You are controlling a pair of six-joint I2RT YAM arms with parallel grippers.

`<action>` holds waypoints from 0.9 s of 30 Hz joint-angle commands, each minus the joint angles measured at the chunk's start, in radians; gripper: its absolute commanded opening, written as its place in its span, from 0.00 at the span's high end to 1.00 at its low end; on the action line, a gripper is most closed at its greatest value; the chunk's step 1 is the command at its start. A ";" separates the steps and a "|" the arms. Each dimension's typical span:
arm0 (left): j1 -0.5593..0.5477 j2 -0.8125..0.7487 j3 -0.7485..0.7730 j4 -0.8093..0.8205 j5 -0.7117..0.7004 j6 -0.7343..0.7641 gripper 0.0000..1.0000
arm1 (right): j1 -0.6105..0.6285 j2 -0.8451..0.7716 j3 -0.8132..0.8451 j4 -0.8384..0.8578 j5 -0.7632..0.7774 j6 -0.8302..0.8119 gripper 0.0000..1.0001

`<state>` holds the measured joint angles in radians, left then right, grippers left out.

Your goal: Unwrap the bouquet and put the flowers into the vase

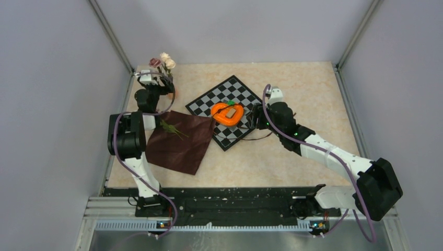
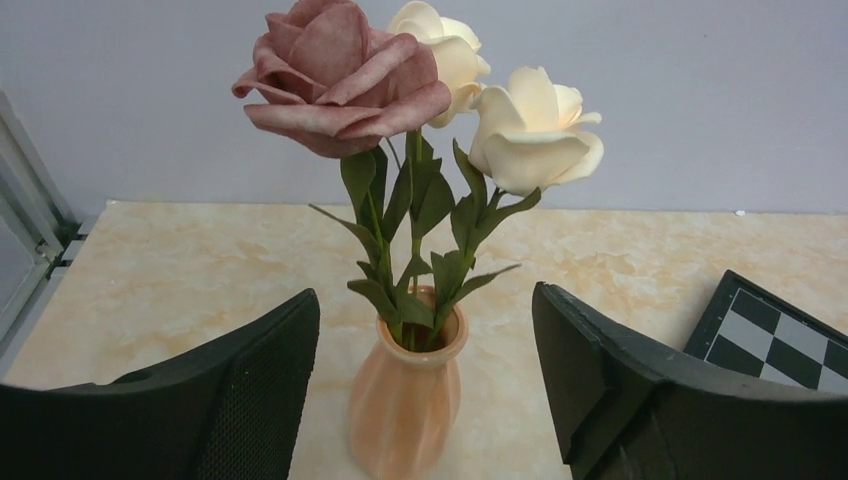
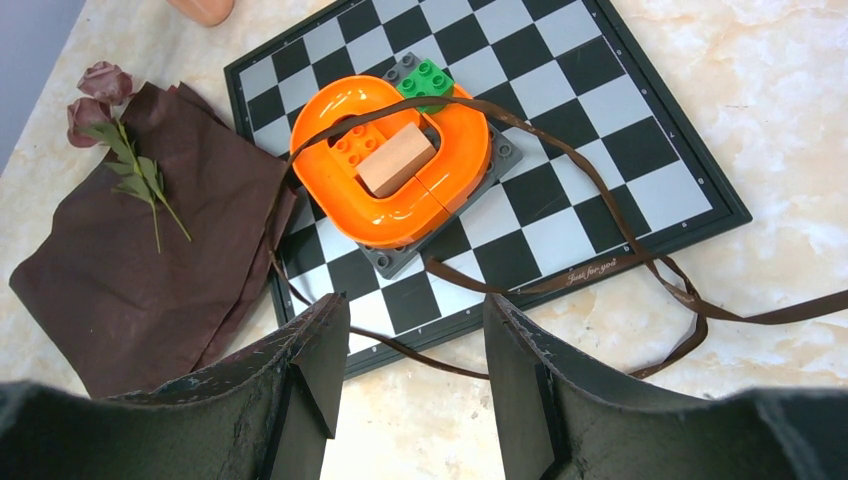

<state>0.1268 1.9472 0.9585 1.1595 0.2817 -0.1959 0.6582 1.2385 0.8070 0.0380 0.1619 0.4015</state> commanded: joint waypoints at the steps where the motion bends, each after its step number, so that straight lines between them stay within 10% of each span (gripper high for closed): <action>1: -0.008 -0.084 -0.053 0.074 -0.051 -0.019 0.16 | 0.000 -0.034 0.018 0.050 -0.005 -0.007 0.46; 16: -0.026 -0.346 -0.237 -0.044 -0.146 -0.116 0.07 | 0.000 -0.099 -0.037 0.063 -0.017 -0.008 0.46; 27: -0.029 -0.761 -0.311 -0.804 -0.331 -0.291 0.08 | 0.000 -0.189 -0.112 0.064 -0.001 -0.009 0.46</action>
<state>0.1017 1.2938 0.6308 0.7471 0.0368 -0.4095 0.6582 1.1057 0.7162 0.0666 0.1532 0.4011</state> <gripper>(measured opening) 0.917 0.538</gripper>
